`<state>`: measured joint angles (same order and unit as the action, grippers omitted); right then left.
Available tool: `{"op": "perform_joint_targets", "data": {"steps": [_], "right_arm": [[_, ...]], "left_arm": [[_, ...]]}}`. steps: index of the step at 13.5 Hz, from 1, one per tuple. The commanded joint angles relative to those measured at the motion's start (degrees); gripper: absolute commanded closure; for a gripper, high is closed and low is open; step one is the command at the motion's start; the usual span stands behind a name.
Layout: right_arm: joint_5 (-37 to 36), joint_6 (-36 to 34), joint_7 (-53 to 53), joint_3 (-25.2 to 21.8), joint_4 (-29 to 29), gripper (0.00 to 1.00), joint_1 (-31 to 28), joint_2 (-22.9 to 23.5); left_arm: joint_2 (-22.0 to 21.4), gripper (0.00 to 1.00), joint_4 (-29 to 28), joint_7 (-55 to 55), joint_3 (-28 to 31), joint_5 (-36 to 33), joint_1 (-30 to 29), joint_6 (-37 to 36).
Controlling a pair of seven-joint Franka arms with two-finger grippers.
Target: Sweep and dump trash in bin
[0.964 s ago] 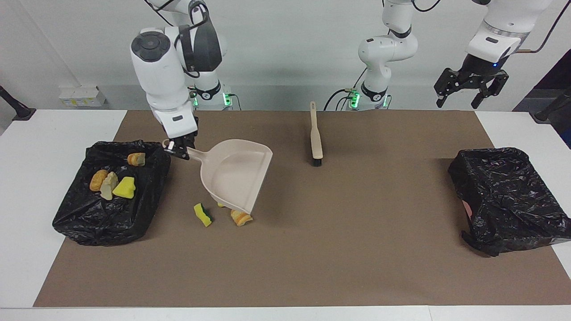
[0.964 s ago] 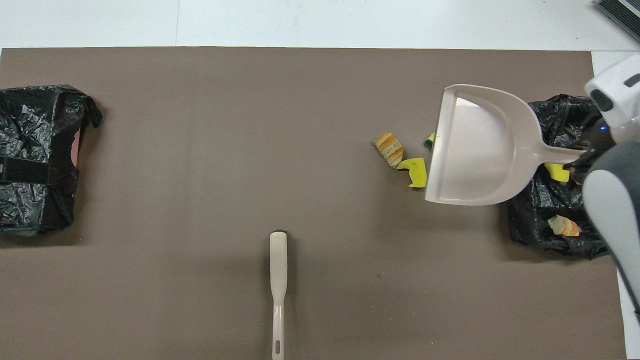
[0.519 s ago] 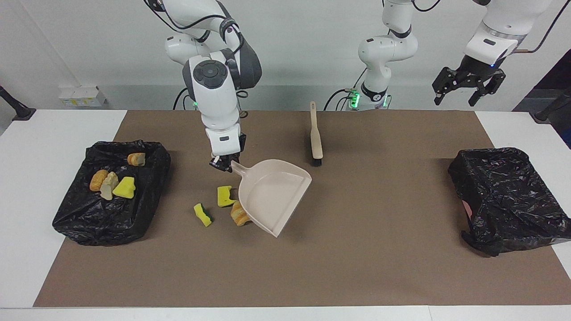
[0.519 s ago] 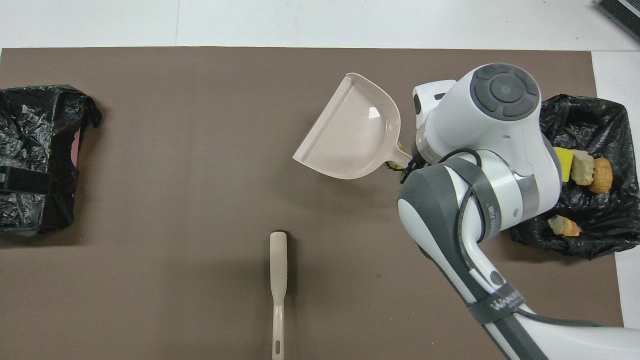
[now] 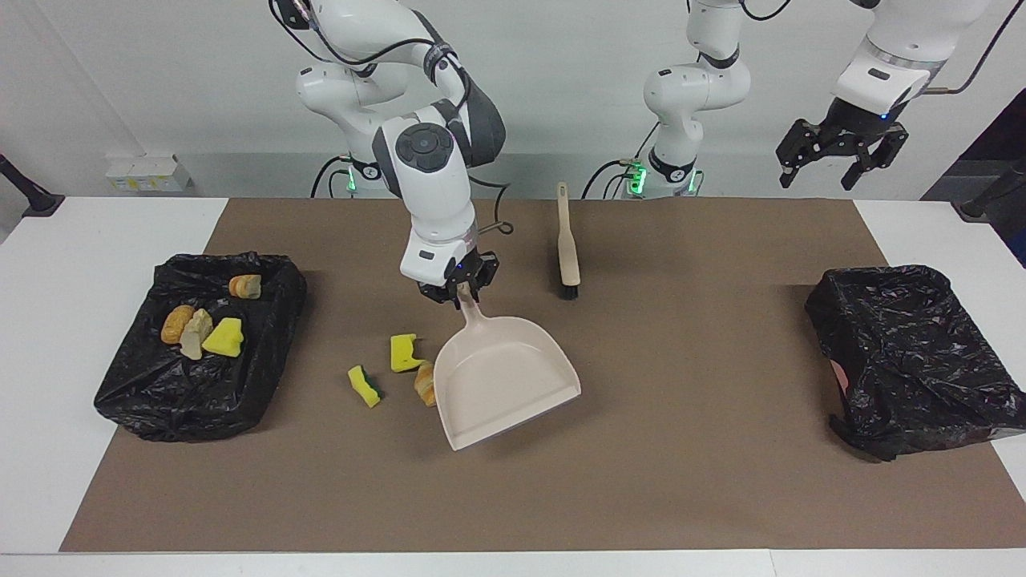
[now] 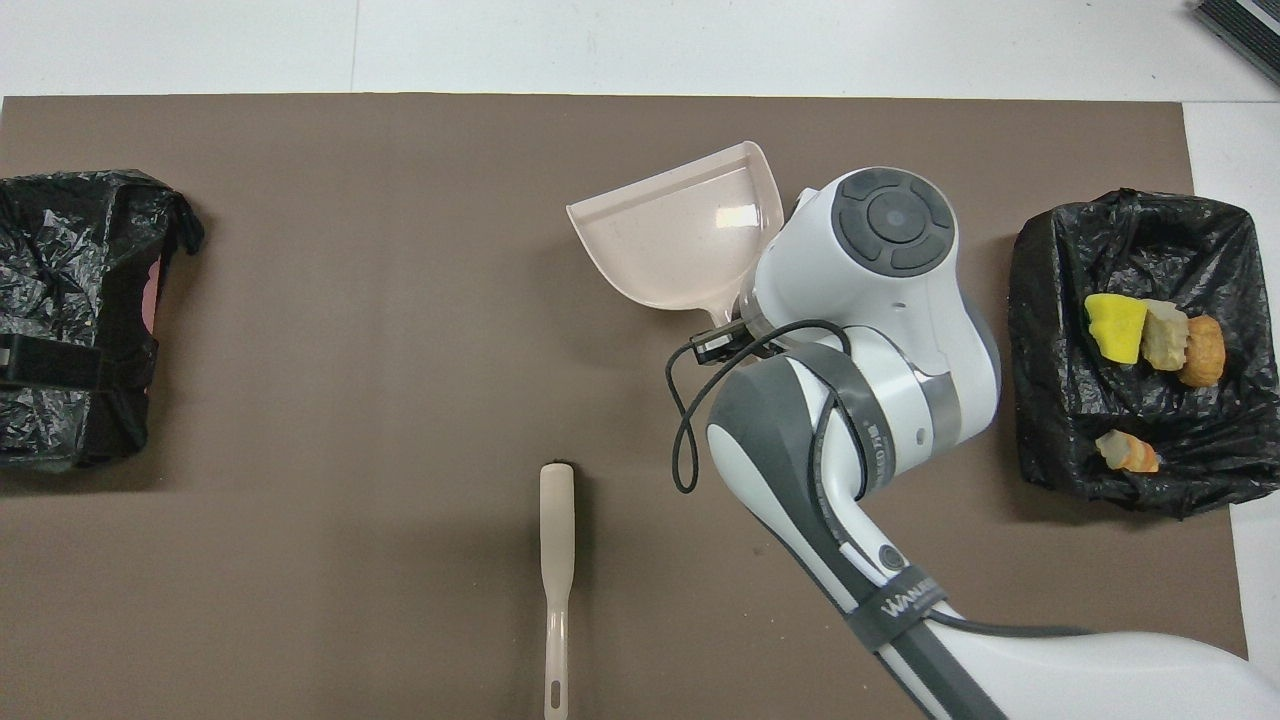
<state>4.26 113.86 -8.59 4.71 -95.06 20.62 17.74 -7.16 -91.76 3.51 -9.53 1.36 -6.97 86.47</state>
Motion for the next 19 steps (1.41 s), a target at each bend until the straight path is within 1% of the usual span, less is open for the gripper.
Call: {"op": "perform_joint_targets", "data": {"steps": [1,3,4,5,6,8,9,10,11,13,14,16,18,19], "right_arm": [[1.02,3.12,-10.02,-0.06,2.76,1.0,2.05,6.05],[0.93,6.71,-15.81,-0.14,5.05,1.0,6.09,9.75],[0.93,6.9,-17.06,-0.06,6.72,1.0,6.62,11.33],[1.01,6.99,-18.29,-0.05,8.04,1.0,8.54,12.65],[1.01,7.17,-20.13,-0.14,8.84,1.0,9.69,13.36],[1.8,8.74,-20.76,-0.06,8.58,1.0,9.79,13.37],[2.24,9.45,-21.03,-0.14,8.58,0.87,9.88,13.28],[1.98,9.46,-21.29,-0.14,8.58,0.01,10.14,13.2],[1.89,9.19,-21.29,-0.14,8.67,0.0,9.8,13.2],[1.1,8.4,-20.94,-0.14,8.76,0.0,9.44,11.8],[1.1,7.1,-20.51,-0.23,7.97,0.0,9.79,9.61],[1.01,1.13,-19.02,-0.23,6.74,0.0,9.44,5.39],[1.71,-3.01,-17.25,-0.14,5.95,0.0,9.61,2.4],[2.07,-4.42,-17.86,-0.14,4.64,0.0,10.05,0.64]], "left_arm": [[-0.93,0.0,-0.44,-0.17,1.09,-0.83,0.73,-0.95],[-0.93,0.0,-0.44,-0.17,1.18,-0.83,0.81,-0.86],[-0.93,0.0,-0.53,-0.08,1.18,-0.83,0.82,-0.95],[-0.93,0.0,-0.53,-0.17,1.18,-0.83,0.82,-0.86],[-0.93,0.0,-0.44,-0.17,1.18,-0.83,0.82,-0.86],[-0.93,0.0,-0.53,-0.17,1.18,-0.83,0.9,-1.03],[-0.93,0.0,-0.53,-0.17,1.18,-0.83,0.9,-0.95],[-0.93,0.0,-0.53,-0.17,1.18,-0.83,0.9,-1.04],[-0.93,0.0,-0.53,-0.17,1.18,-0.83,0.9,-1.04],[-0.93,0.0,-0.44,-0.08,1.18,-0.75,0.47,-0.69],[-0.93,0.0,-0.35,0.09,1.18,-0.75,0.38,-0.34],[-0.84,0.0,-0.18,-0.35,1.18,-0.75,0.2,-1.03],[-0.84,0.0,-0.09,-0.52,1.18,-0.75,-0.15,-1.21],[-0.84,0.0,-0.18,-0.52,1.18,-0.75,-0.15,-1.13]]}}
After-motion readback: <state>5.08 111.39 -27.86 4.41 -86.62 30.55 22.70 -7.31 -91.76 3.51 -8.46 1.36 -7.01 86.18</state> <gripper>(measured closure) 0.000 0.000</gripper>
